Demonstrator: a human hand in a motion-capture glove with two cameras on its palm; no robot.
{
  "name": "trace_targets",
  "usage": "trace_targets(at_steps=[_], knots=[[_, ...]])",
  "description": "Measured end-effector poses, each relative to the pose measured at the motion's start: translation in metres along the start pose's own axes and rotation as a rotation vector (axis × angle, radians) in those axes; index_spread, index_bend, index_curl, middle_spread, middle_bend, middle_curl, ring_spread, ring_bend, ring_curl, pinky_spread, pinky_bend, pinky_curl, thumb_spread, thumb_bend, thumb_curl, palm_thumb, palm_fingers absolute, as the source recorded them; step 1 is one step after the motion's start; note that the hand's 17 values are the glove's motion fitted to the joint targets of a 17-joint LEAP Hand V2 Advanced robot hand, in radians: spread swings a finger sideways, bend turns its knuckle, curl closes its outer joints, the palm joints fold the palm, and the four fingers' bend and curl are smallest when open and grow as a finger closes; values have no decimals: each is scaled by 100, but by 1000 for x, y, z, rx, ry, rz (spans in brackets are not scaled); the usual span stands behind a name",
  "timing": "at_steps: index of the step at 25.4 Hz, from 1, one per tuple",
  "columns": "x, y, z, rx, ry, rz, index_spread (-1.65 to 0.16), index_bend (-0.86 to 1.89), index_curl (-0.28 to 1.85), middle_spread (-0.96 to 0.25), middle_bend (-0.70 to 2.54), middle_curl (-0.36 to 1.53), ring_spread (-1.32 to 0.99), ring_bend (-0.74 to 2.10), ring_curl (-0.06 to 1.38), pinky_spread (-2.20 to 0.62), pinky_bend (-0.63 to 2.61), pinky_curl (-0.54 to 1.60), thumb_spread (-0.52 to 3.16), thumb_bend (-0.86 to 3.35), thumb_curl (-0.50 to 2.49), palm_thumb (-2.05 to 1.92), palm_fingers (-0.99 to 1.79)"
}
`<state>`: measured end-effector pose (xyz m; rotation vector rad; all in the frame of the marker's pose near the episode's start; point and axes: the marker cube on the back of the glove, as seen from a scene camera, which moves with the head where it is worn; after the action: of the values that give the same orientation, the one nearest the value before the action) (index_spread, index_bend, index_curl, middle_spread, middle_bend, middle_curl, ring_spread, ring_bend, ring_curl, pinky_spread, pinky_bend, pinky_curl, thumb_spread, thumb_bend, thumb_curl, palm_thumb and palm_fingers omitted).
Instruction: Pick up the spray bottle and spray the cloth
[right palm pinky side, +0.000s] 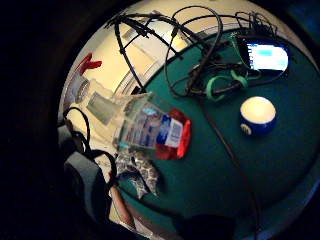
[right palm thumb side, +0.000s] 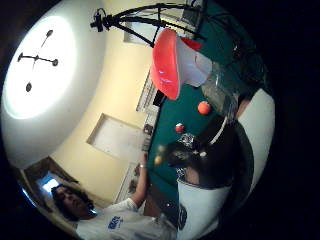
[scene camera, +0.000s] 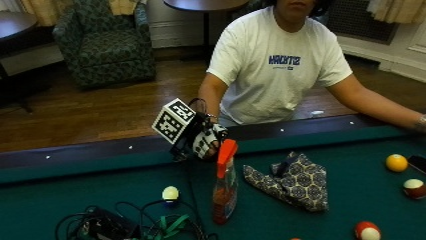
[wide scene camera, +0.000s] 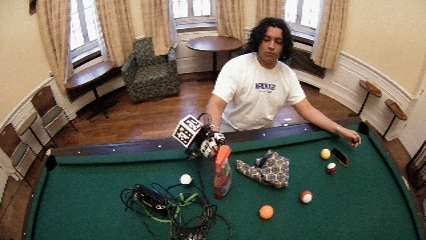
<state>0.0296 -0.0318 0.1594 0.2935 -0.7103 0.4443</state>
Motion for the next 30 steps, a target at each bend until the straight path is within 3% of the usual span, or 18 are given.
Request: trace_targets(at_steps=[3,9,10,18,30], knots=[[0,-2,0,8,-40,7,-27,65,50,-22,70,61,-21,90,55,-19,87,57,103,0,52,91,144],[-2,-3,6,18,-2,8,-26,45,49,-21,67,62,-20,89,56,-23,81,54,98,-3,54,85,113],[-2,-4,9,16,8,13,-27,37,46,-21,63,60,-20,86,54,-22,73,52,98,-4,53,84,95],[-4,-24,34,-28,-9,86,-34,12,40,-17,42,52,-15,69,50,-2,57,48,98,-6,45,70,34],[-7,-56,65,-191,-190,71,-35,8,27,-11,30,43,-13,64,40,10,51,38,91,-5,40,63,32]])
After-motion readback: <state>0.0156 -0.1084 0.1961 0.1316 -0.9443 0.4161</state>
